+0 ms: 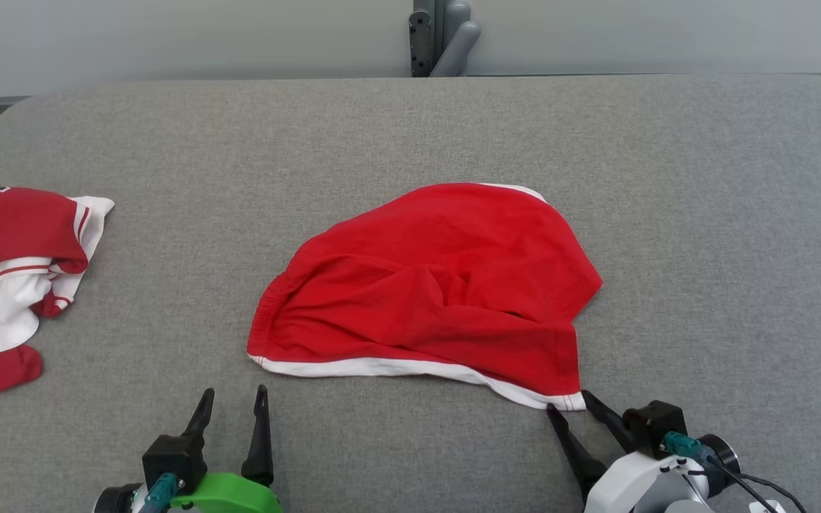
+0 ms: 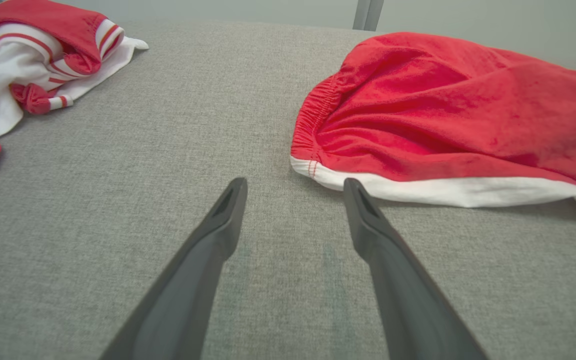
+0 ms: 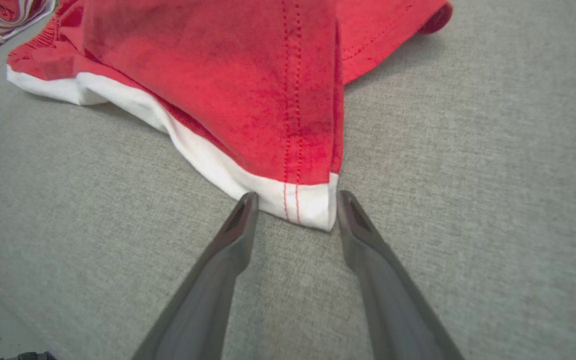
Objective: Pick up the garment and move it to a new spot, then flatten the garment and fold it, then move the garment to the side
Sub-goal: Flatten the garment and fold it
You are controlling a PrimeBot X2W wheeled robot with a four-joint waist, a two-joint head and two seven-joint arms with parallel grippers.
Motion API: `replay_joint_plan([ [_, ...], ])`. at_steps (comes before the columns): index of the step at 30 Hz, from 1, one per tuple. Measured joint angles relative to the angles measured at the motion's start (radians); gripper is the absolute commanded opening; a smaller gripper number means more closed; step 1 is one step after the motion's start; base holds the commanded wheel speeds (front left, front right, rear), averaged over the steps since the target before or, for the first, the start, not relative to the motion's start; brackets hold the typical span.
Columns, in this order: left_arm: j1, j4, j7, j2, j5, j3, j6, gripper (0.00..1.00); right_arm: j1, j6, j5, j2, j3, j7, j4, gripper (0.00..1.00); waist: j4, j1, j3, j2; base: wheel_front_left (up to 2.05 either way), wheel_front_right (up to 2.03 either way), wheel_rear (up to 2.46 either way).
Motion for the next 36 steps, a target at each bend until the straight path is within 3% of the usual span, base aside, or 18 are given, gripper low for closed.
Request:
replay_joint_plan([
  [4, -0.009, 0.001, 0.0, 0.0, 0.0, -0.003, 0.0, 1.0, -0.011, 0.0, 0.001, -0.004, 0.014, 0.0, 0.003, 0.65, 0.005, 0.0, 0.012, 0.0, 0.0, 0.0, 0.0],
  [5, -0.01, 0.0, 0.0, 0.0, -0.002, -0.006, 0.0, 1.0, -0.014, 0.0, 0.003, -0.007, 0.019, 0.0, 0.003, 0.51, 0.007, 0.0, 0.016, 0.0, 0.0, 0.0, 0.0],
  [7, -0.011, -0.001, 0.0, 0.0, -0.003, -0.007, 0.0, 1.0, -0.017, 0.0, 0.004, -0.007, 0.021, 0.0, 0.003, 0.47, 0.008, 0.0, 0.019, 0.0, 0.0, 0.0, 0.0],
  [8, -0.012, -0.001, 0.0, 0.0, -0.003, -0.008, 0.0, 1.0, -0.017, 0.0, 0.004, -0.009, 0.024, -0.002, 0.002, 0.36, 0.009, 0.0, 0.021, 0.0, 0.0, 0.0, 0.0],
  [13, -0.013, -0.003, 0.0, 0.0, -0.015, -0.01, -0.002, 1.0, -0.012, 0.0, 0.004, -0.017, 0.008, -0.002, -0.018, 0.04, 0.004, 0.0, 0.024, 0.0, 0.0, 0.0, 0.0],
  [15, -0.016, -0.002, 0.0, 0.0, -0.03, -0.015, -0.015, 1.0, -0.005, 0.0, 0.004, -0.025, 0.0, -0.002, -0.028, 0.0, -0.001, 0.0, 0.026, 0.0, 0.0, 0.0, 0.0],
  [22, -0.041, 0.024, 0.0, 0.0, -0.058, -0.038, -0.062, 1.0, 0.006, 0.0, 0.004, -0.041, -0.013, -0.002, -0.048, 0.0, -0.024, 0.0, 0.034, 0.0, 0.0, 0.0, 0.0],
  [36, -0.093, 0.122, 0.0, -0.001, -0.054, 0.007, -0.096, 1.0, 0.002, 0.001, 0.005, -0.066, -0.024, -0.002, -0.059, 0.0, -0.076, 0.0, 0.058, 0.0, 0.0, 0.0, 0.0],
])
